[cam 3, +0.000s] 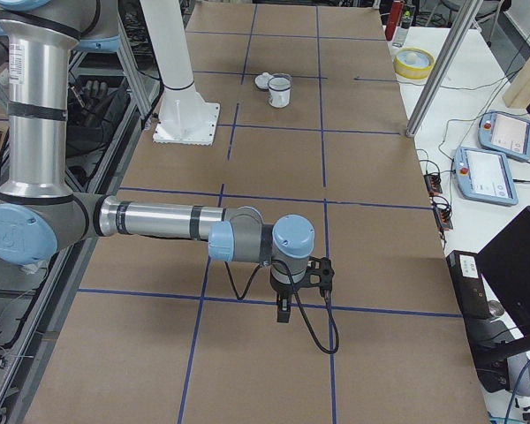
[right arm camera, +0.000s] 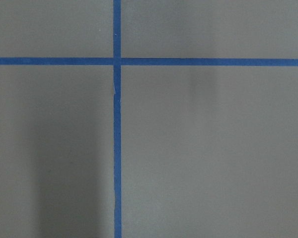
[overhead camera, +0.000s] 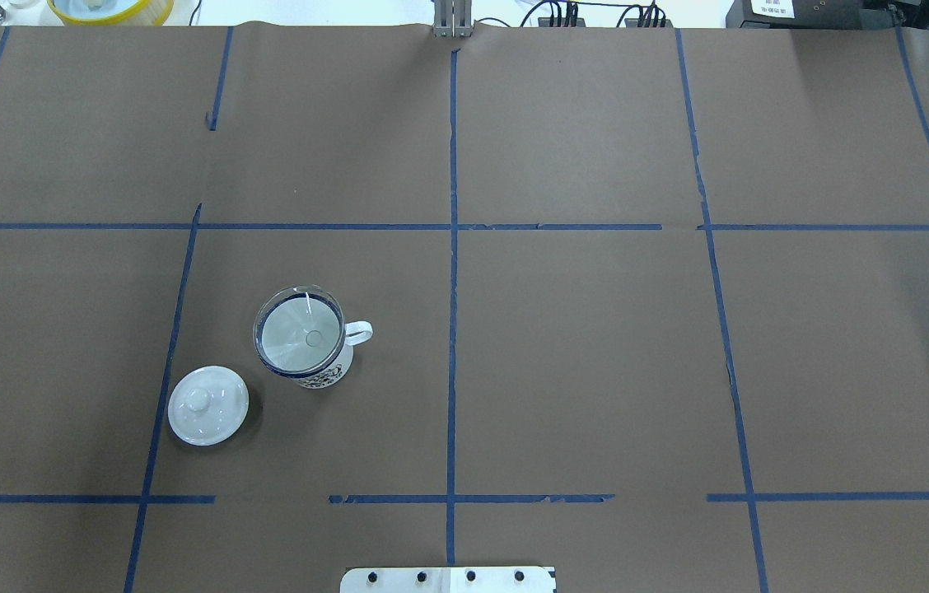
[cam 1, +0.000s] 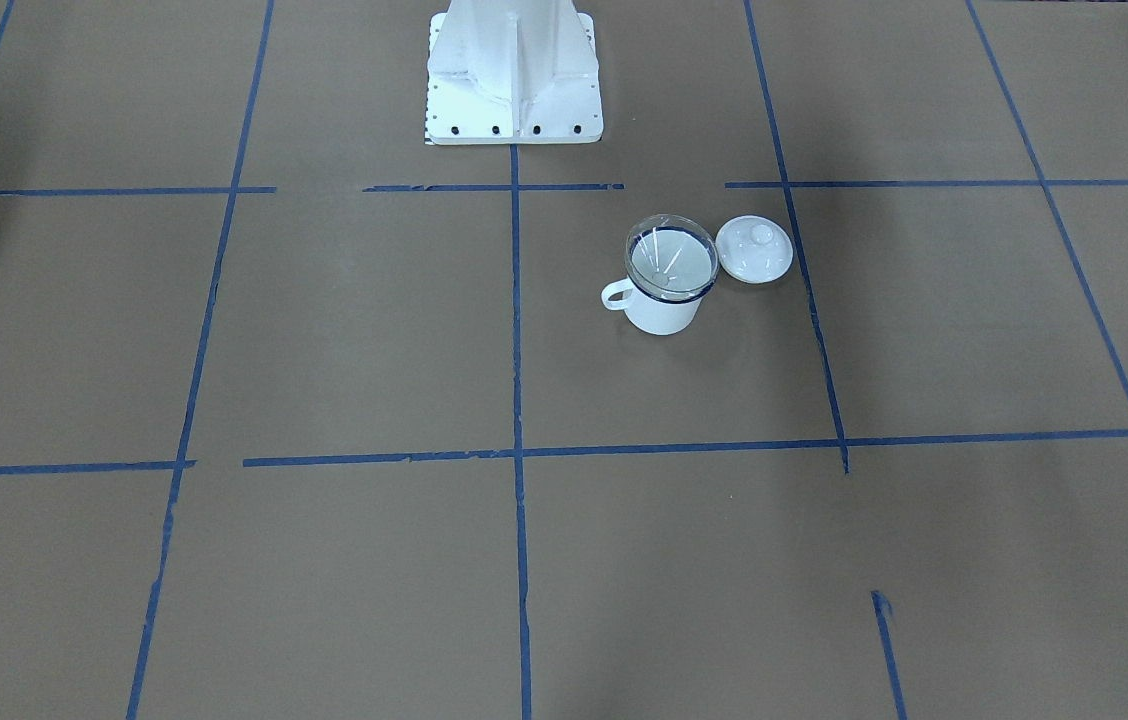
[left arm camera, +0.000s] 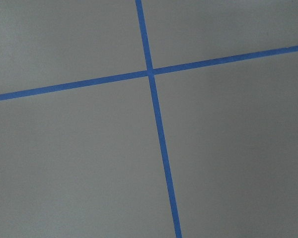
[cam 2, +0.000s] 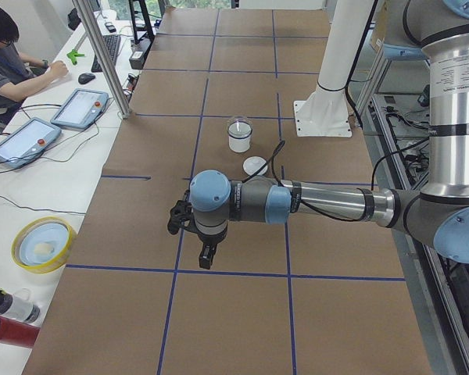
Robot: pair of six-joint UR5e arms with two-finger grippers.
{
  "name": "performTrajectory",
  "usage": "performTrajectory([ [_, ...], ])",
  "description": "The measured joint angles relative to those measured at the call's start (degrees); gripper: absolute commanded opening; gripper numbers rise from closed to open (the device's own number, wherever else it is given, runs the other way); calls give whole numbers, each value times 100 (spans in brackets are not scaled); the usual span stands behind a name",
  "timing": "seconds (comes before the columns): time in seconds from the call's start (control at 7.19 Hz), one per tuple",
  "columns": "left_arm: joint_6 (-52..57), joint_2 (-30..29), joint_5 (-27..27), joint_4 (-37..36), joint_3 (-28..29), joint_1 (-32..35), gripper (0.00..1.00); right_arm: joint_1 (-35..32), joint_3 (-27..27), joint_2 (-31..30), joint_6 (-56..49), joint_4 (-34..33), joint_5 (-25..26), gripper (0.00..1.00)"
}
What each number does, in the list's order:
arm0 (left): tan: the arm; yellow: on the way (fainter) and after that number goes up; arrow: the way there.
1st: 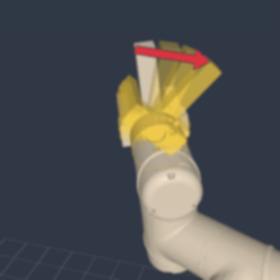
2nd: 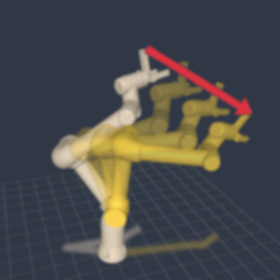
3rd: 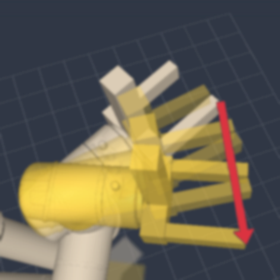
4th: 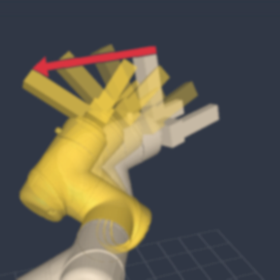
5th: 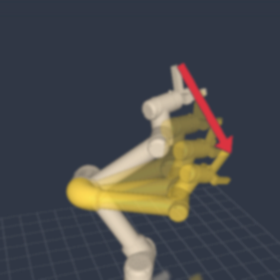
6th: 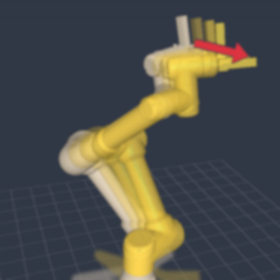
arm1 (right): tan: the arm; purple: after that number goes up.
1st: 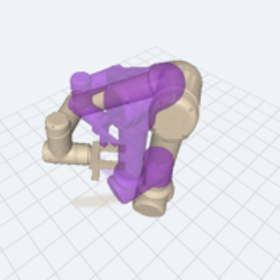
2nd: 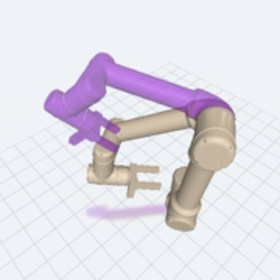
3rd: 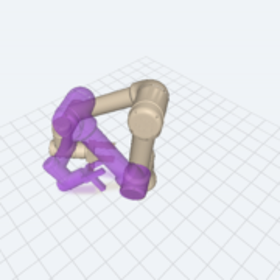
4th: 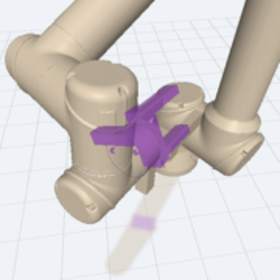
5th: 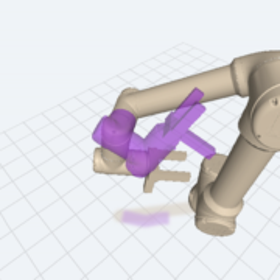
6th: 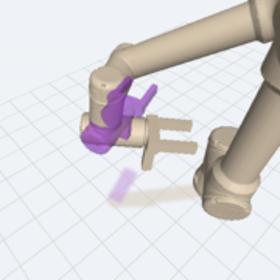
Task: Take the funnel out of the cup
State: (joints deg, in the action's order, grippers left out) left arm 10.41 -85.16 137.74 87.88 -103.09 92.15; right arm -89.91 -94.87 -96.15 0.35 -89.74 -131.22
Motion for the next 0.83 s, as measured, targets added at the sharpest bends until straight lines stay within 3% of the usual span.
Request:
performTrajectory([
  [0.42, -75, -951, 17, 226, 45, 1, 100, 0, -2, 0, 0, 0, 0, 100],
  [0.83, -1933, -1077, 325, 1850, -38, -239, 100, 0, -2, 0, 0, 0, 0, 100],
])
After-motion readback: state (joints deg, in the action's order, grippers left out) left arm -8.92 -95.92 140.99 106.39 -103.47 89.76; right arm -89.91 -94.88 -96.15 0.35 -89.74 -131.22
